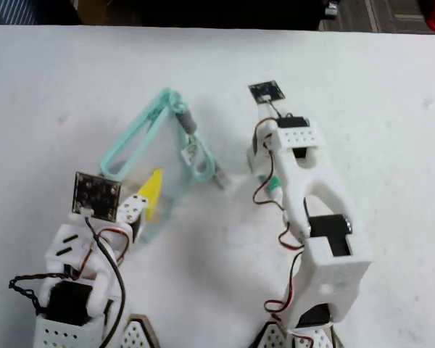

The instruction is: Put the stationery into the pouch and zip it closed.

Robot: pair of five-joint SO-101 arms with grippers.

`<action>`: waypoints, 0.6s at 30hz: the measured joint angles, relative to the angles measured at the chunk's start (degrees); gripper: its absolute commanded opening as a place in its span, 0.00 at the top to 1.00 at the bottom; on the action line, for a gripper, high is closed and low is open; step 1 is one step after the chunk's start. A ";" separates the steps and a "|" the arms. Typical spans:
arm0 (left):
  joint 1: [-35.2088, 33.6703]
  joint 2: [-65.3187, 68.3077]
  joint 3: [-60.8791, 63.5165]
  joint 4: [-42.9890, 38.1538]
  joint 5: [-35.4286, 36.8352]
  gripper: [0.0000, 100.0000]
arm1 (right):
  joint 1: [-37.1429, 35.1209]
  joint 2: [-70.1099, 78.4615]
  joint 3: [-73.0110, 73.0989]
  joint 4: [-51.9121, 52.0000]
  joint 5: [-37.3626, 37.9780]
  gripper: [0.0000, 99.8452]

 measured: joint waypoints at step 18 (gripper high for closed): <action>0.00 0.00 0.00 0.00 0.00 0.77 | -2.90 2.55 -1.14 -0.44 0.00 0.96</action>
